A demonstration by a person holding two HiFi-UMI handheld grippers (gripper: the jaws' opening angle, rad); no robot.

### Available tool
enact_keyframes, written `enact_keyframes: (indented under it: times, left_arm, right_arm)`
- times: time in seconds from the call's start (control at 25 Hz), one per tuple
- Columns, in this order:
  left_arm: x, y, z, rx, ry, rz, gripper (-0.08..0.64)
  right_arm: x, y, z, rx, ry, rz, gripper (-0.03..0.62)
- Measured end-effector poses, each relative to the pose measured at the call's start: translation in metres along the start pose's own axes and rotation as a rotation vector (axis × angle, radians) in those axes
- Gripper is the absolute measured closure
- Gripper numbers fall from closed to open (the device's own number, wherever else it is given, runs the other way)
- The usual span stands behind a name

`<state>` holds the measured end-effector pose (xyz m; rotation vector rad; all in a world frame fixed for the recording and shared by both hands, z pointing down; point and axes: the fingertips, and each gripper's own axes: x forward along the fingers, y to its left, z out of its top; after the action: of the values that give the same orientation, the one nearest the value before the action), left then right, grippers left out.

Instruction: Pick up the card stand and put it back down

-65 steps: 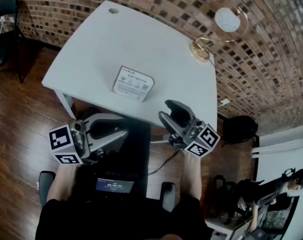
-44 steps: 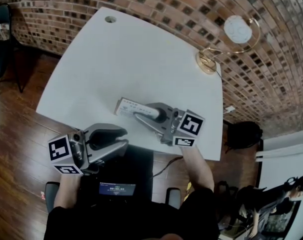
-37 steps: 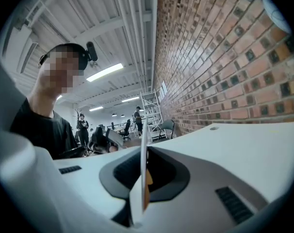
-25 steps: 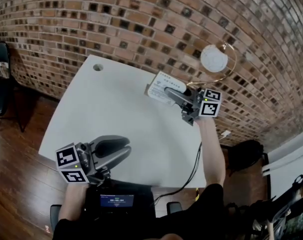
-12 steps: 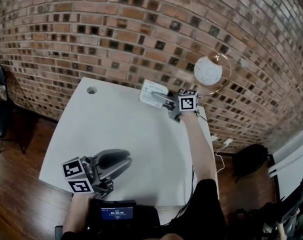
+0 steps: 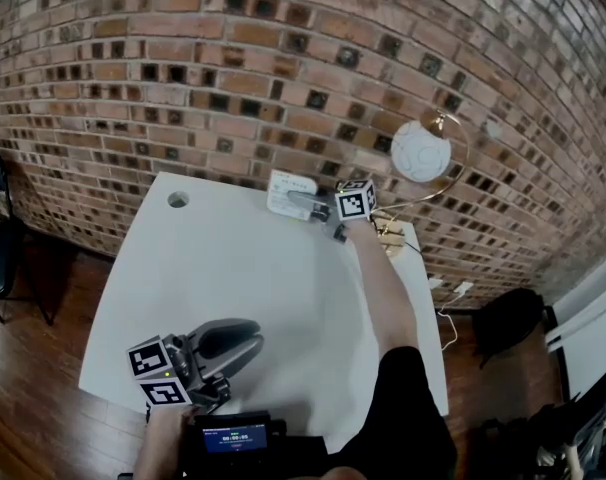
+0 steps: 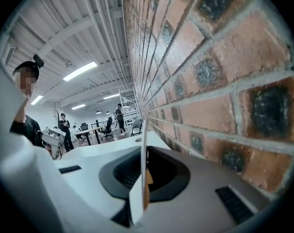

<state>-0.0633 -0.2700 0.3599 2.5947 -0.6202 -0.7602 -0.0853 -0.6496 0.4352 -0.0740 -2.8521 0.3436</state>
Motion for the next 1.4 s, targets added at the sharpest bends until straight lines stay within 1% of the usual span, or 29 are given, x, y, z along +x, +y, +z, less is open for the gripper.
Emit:
enact_keyframes:
  times: [0.16, 0.4, 0.64, 0.76, 0.84, 0.96, 1.04, 1.12, 1.24, 1.4]
  left_arm:
    - [-0.001, 0.007, 0.002, -0.004, -0.007, 0.010, 0.488]
    - [-0.004, 0.014, 0.002, -0.011, -0.012, 0.021, 0.488]
    - [-0.003, 0.016, 0.004, -0.009, -0.018, 0.021, 0.488]
    - [-0.003, 0.016, 0.003, -0.010, -0.022, 0.023, 0.488]
    - [-0.004, 0.016, 0.003, -0.012, -0.021, 0.028, 0.488]
    - [-0.003, 0.016, 0.003, -0.008, -0.019, 0.027, 0.488]
    - [-0.002, 0.016, 0.003, -0.007, -0.017, 0.027, 0.488]
    - [-0.001, 0.016, 0.002, -0.008, -0.015, 0.028, 0.488]
    - [0.000, 0.016, 0.001, -0.010, -0.013, 0.028, 0.488]
    - [0.000, 0.014, 0.001, -0.009, -0.012, 0.019, 0.488]
  right_arm:
    - [0.013, -0.013, -0.012, 0.032, -0.007, 0.037, 0.563]
    - [0.019, -0.012, -0.010, 0.011, -0.016, 0.076, 0.563]
    - [0.016, -0.020, -0.017, 0.025, 0.000, 0.138, 0.563]
    - [0.016, -0.020, -0.012, 0.000, 0.008, 0.140, 0.563]
    - [0.016, -0.021, -0.013, 0.014, 0.002, 0.143, 0.561]
    - [0.016, -0.026, -0.016, 0.061, -0.014, 0.147, 0.558]
    - [0.016, -0.027, -0.016, 0.076, -0.019, 0.139, 0.546]
    - [0.017, -0.024, -0.011, 0.059, -0.013, 0.113, 0.466]
    - [0.016, -0.024, -0.010, 0.041, 0.012, 0.072, 0.406]
    - [0.005, -0.023, -0.010, 0.028, 0.016, 0.033, 0.400]
